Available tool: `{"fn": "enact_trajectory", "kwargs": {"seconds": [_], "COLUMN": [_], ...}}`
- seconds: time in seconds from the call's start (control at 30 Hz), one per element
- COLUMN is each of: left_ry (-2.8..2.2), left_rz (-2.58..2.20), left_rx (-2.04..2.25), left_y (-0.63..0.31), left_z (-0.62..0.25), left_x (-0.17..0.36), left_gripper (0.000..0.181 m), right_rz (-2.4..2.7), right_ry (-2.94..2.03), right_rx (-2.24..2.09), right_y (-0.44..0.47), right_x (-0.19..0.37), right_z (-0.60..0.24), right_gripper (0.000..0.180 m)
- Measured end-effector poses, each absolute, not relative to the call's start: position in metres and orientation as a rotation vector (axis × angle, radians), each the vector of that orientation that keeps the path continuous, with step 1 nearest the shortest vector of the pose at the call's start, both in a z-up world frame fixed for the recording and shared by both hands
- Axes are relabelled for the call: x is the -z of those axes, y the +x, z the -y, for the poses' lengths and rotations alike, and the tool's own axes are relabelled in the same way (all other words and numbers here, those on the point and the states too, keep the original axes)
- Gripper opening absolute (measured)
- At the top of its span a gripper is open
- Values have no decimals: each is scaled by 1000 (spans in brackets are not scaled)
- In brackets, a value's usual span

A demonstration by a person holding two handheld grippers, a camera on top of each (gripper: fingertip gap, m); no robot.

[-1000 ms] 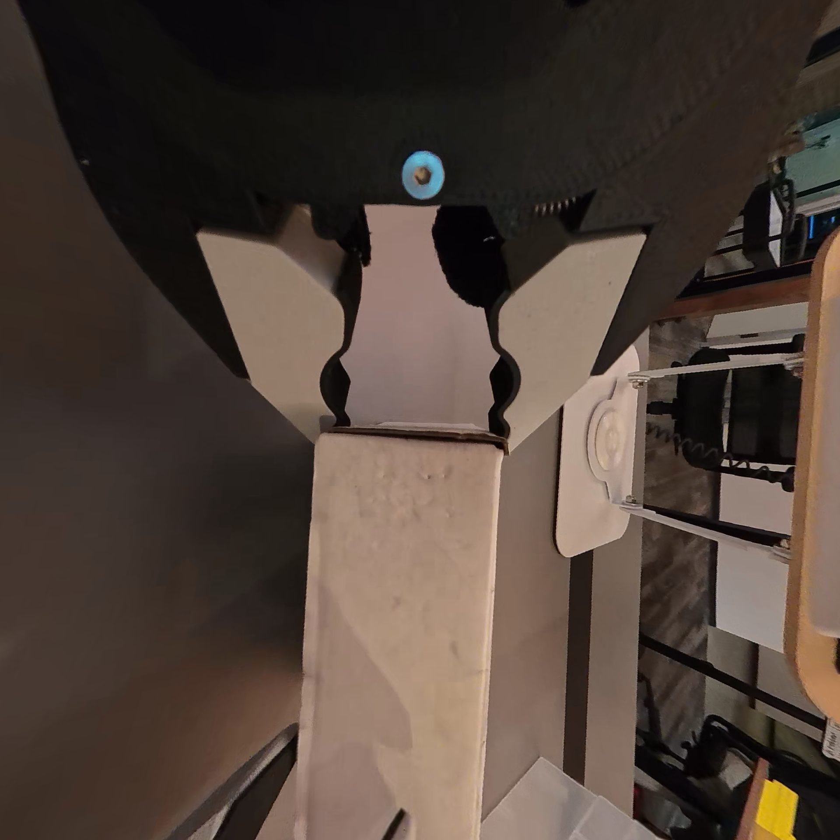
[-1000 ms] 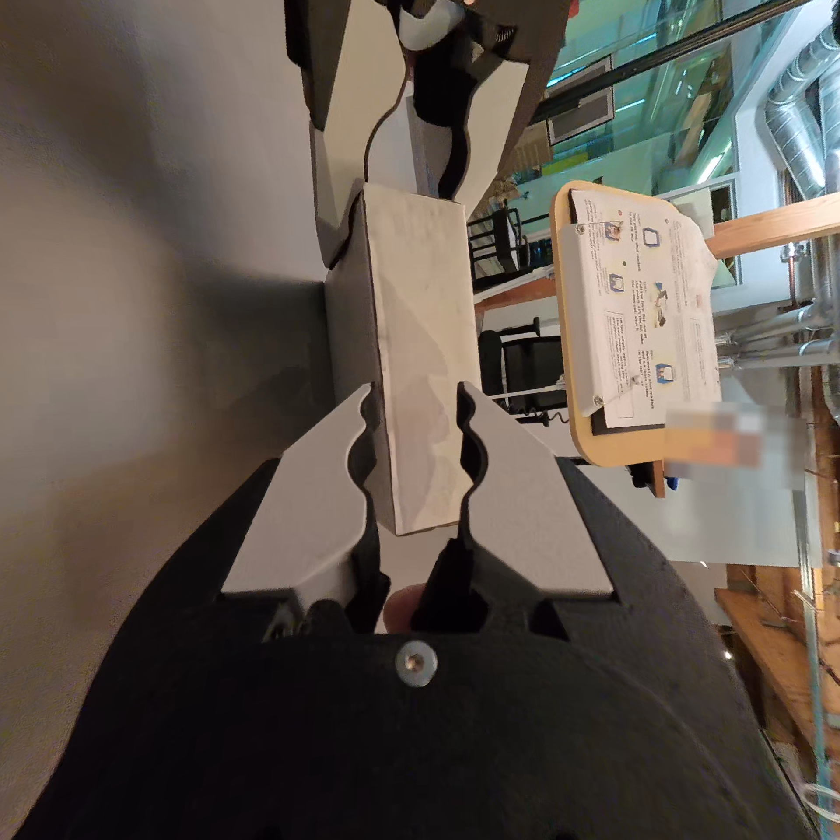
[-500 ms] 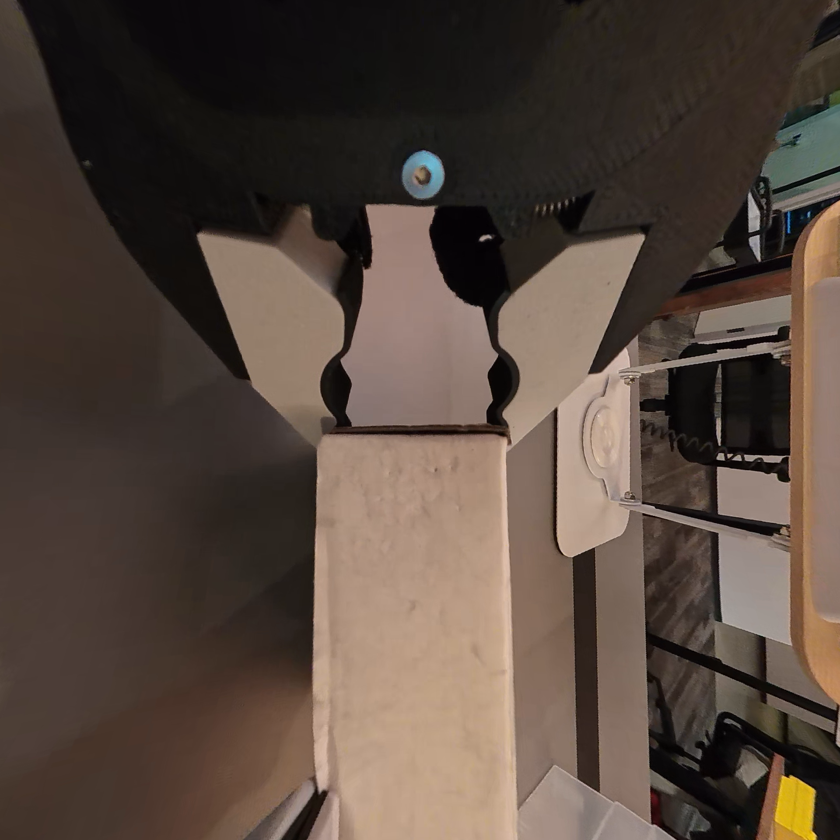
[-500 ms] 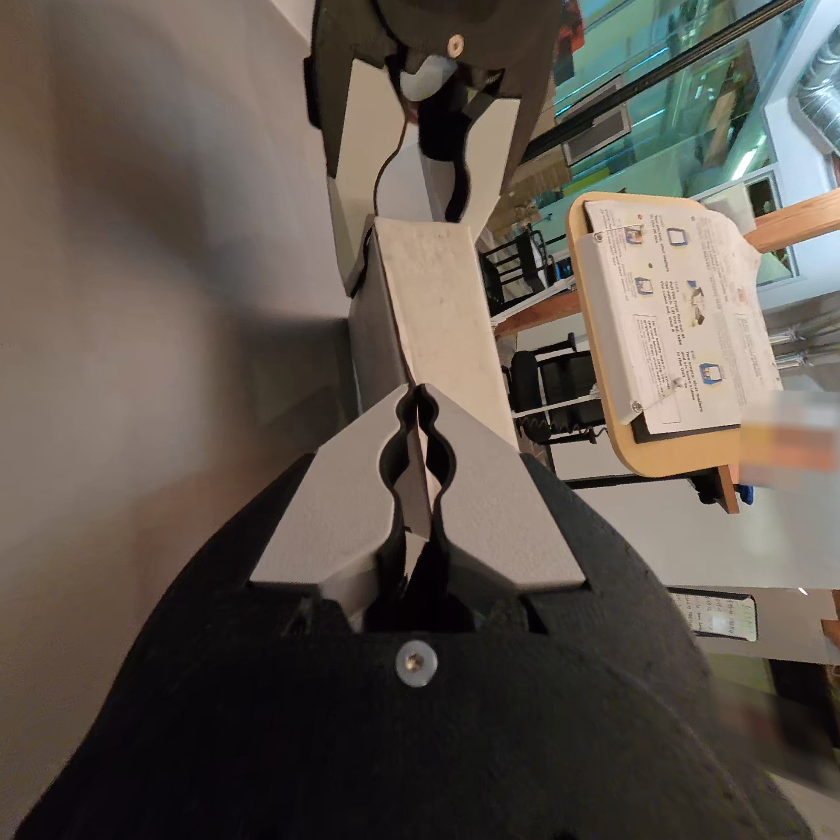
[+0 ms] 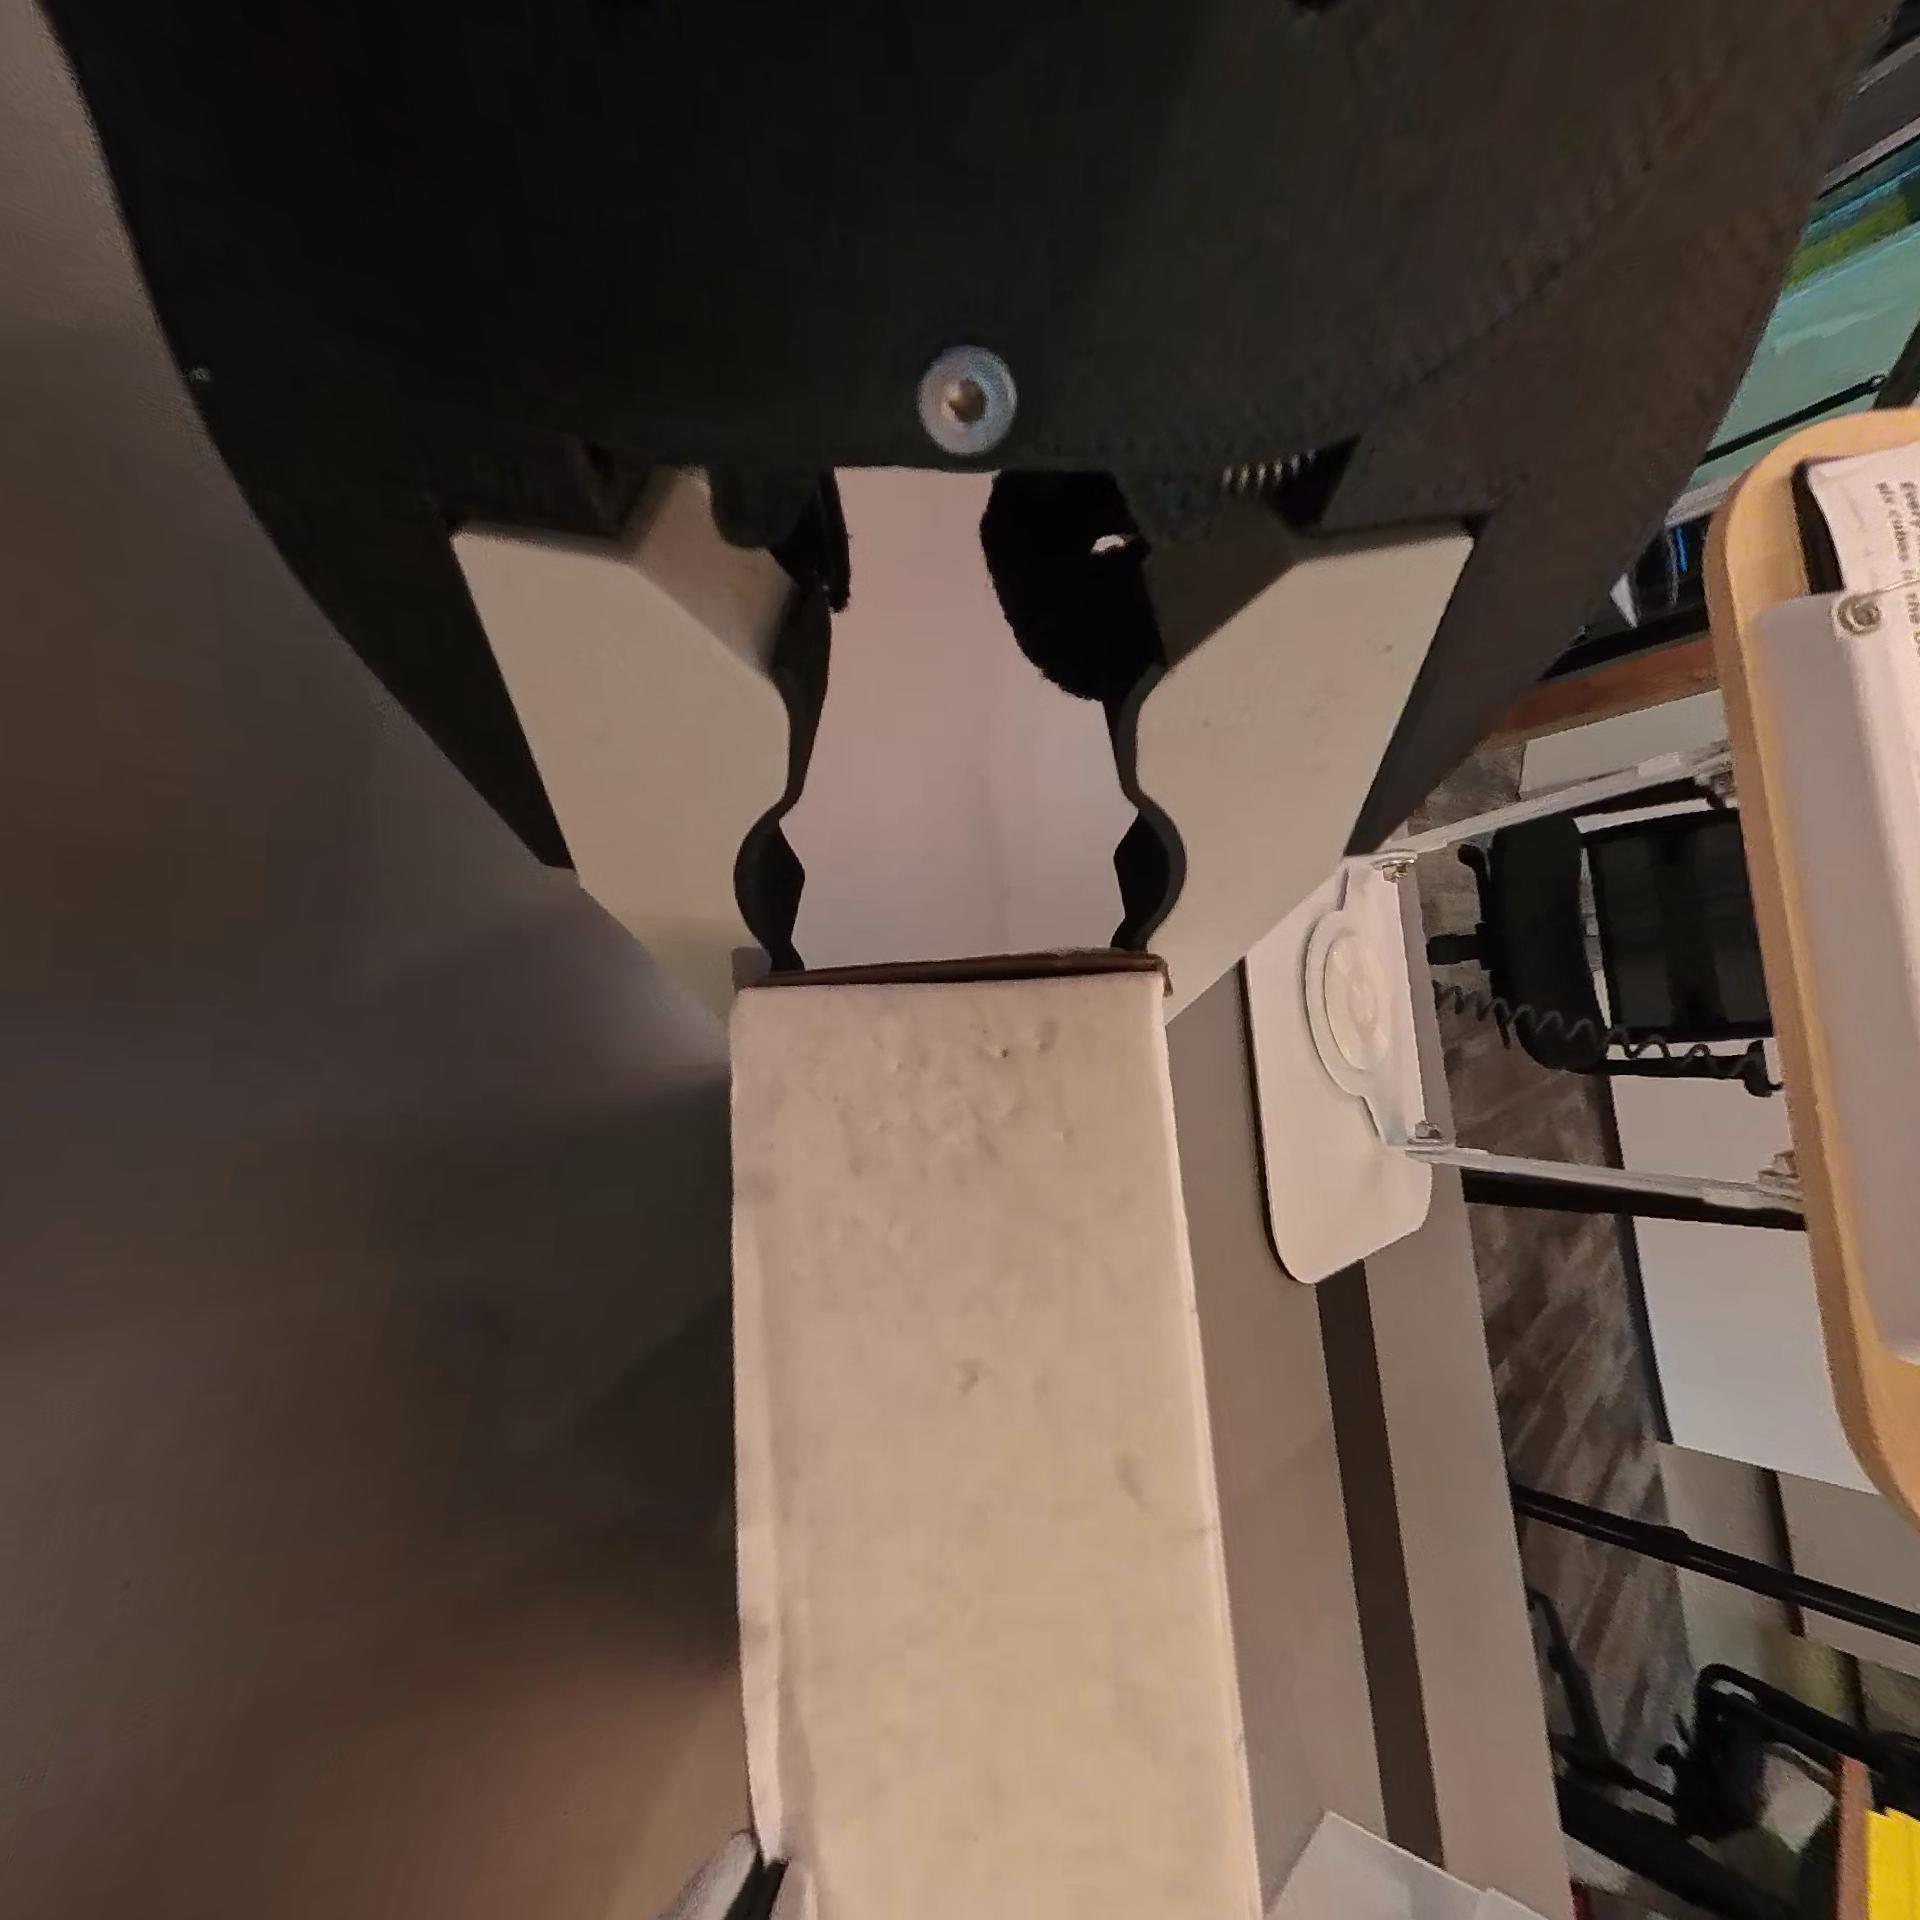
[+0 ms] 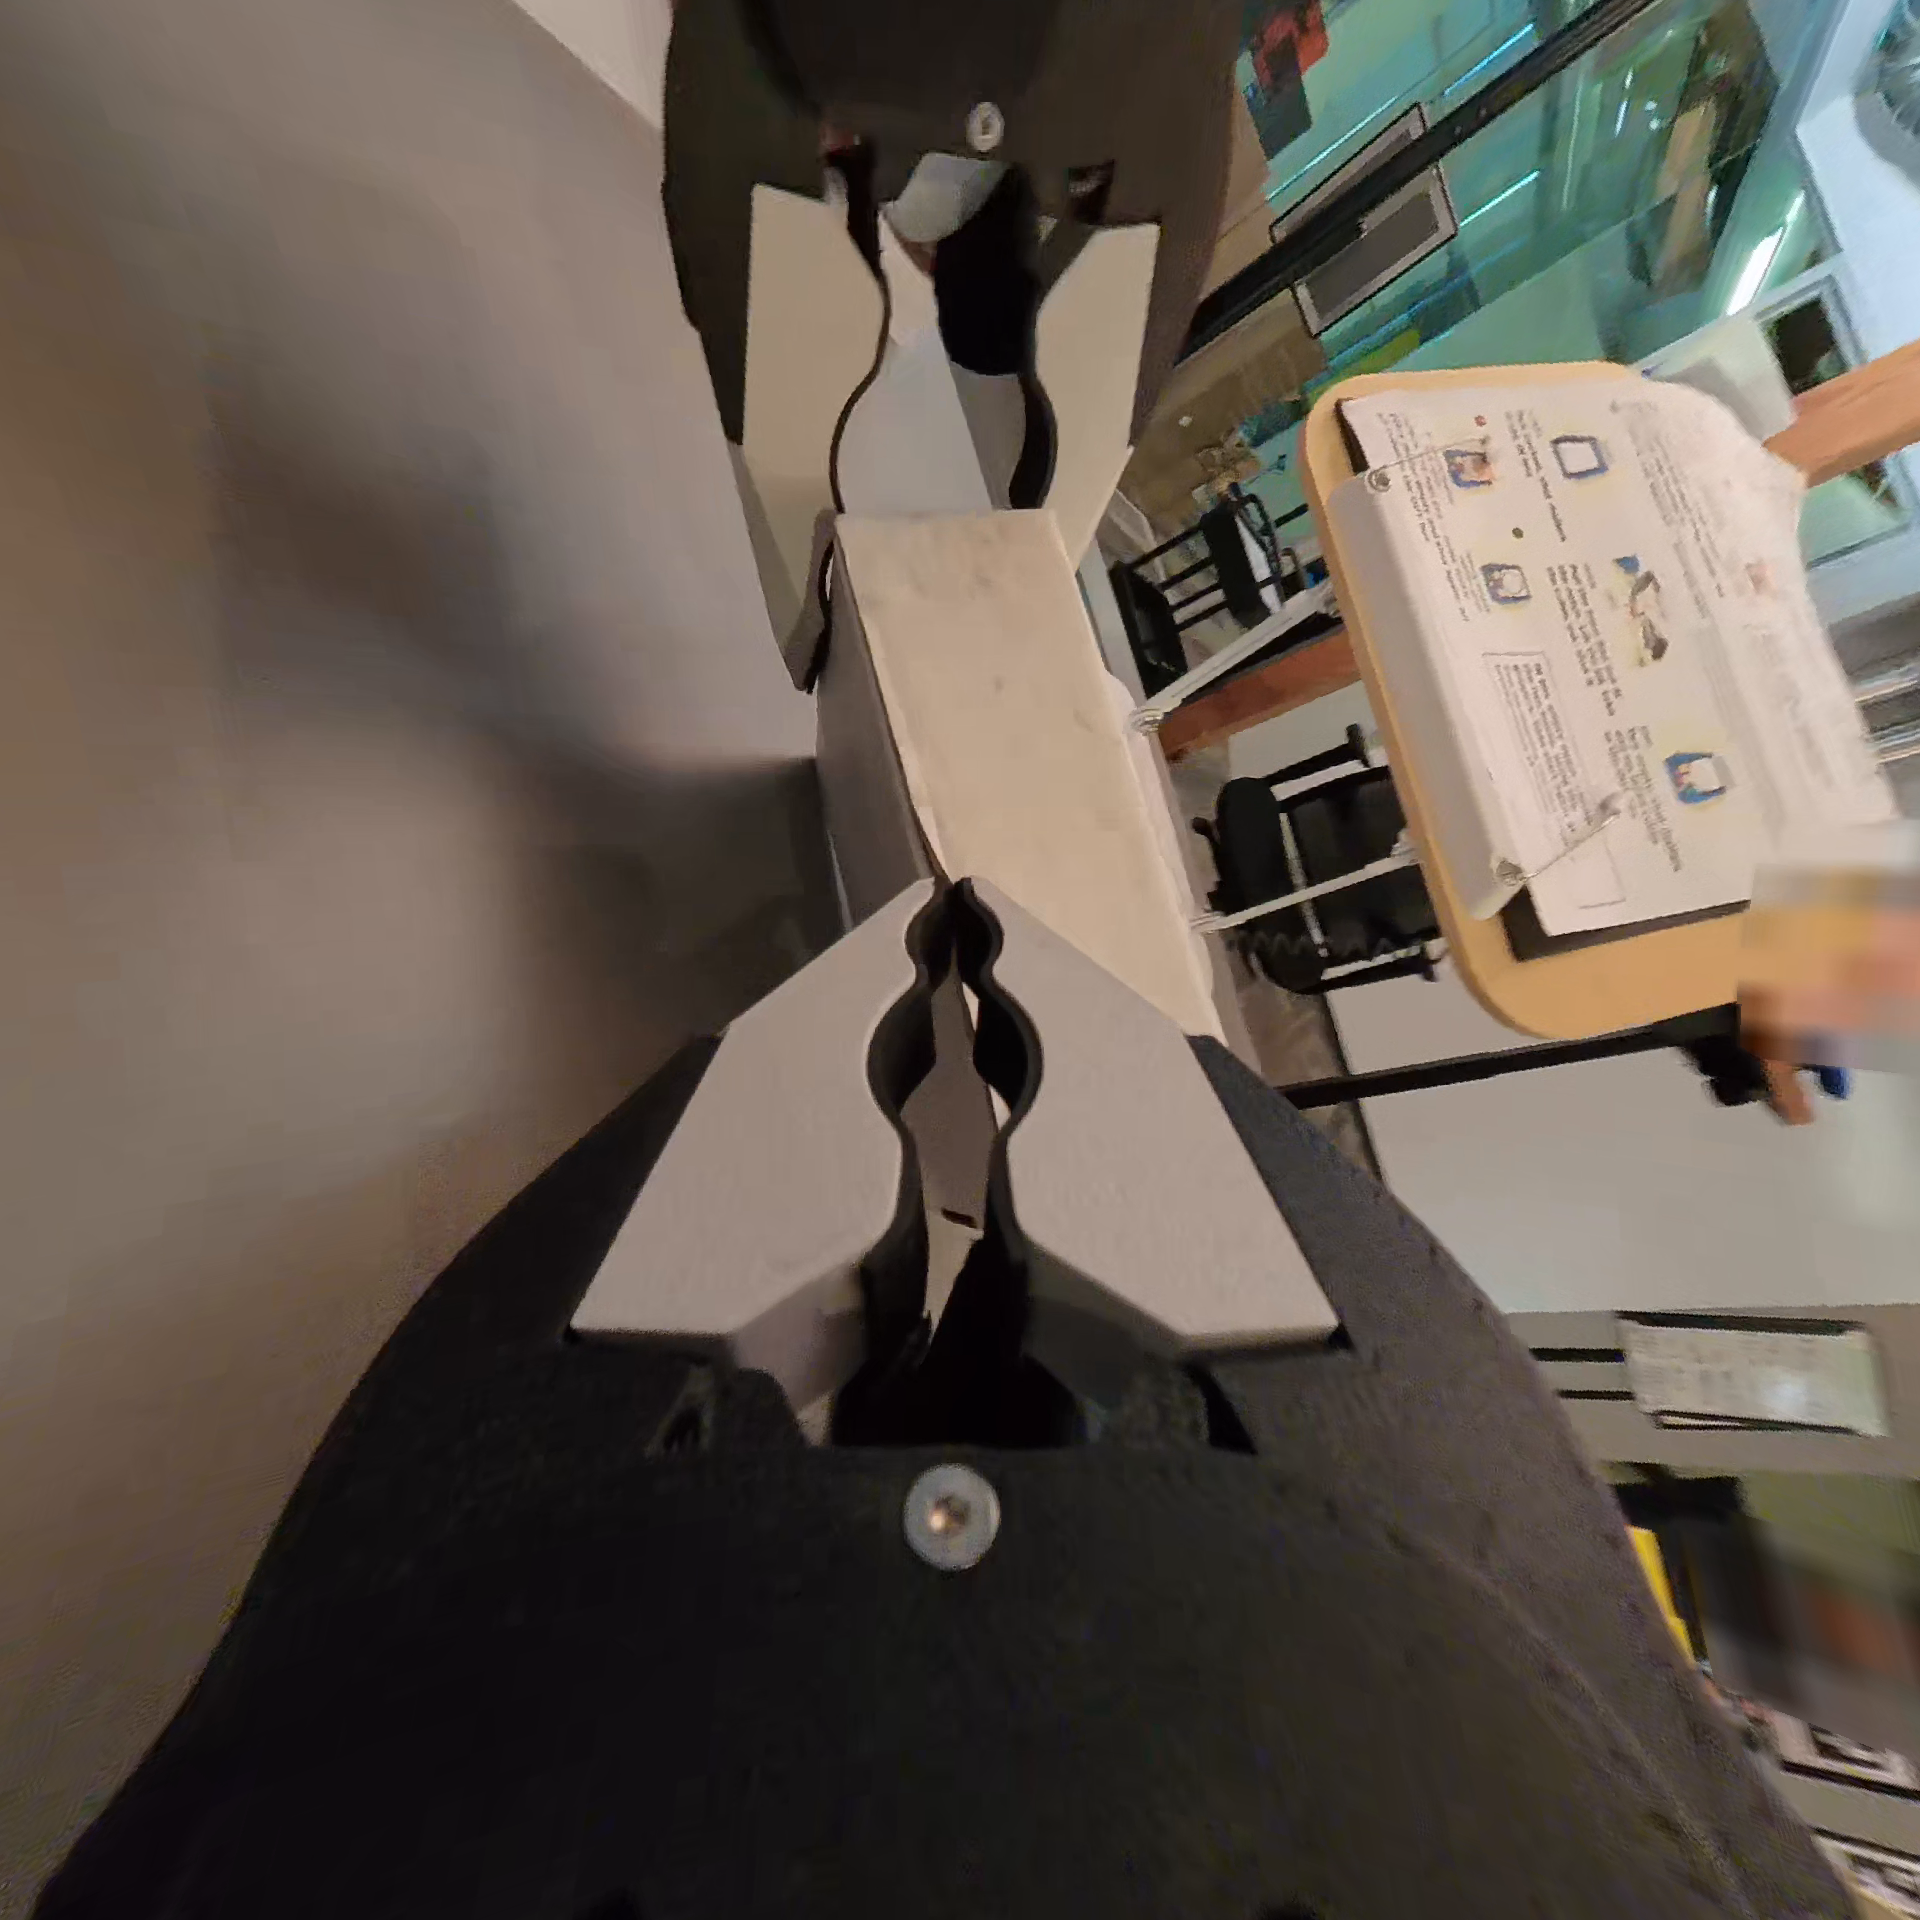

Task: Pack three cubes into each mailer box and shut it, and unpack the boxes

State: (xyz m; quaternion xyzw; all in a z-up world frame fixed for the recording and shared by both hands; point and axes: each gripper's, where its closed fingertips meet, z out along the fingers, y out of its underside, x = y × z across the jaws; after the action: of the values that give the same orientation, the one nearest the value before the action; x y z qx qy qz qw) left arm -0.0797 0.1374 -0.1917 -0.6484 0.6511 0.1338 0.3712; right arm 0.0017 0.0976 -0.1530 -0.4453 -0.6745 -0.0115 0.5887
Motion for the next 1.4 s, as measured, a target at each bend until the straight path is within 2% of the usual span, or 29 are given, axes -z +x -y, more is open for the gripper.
{"fn": "enact_trajectory", "kwargs": {"seconds": [0.1, 0.13, 0.3, 0.43, 0.9, 1.17, 1.4], "left_ry": [-1696, -1704, -1749, -1740, -1734, -1733, -1695], "left_rz": [-1694, -1704, -1739, -1753, -1796, -1809, -1839], "left_rx": [-344, -340, -340, -362, -396, -389, -418], "left_y": [-81, -82, -84, -83, -82, -78, -71], "left_z": [-139, -139, -139, -138, -141, -141, -143], "left_x": [192, 192, 192, 192, 192, 192, 192], "left_gripper": [59, 59, 59, 58, 58, 58, 57], "right_rz": [1594, 1580, 1599, 1597, 1447, 1423, 1353], "right_ry": [-941, -909, -883, -872, -1110, -1156, -1149], "right_rx": [195, 227, 281, 313, -214, -302, -229], "right_y": [0, -1, -2, -1, 1, 4, 12], "right_x": [156, 154, 150, 151, 132, 126, 88], "right_z": [-102, -102, -104, -104, -99, -100, -116], "right_gripper": [0, 5, 8, 0, 0, 0, 0]}}
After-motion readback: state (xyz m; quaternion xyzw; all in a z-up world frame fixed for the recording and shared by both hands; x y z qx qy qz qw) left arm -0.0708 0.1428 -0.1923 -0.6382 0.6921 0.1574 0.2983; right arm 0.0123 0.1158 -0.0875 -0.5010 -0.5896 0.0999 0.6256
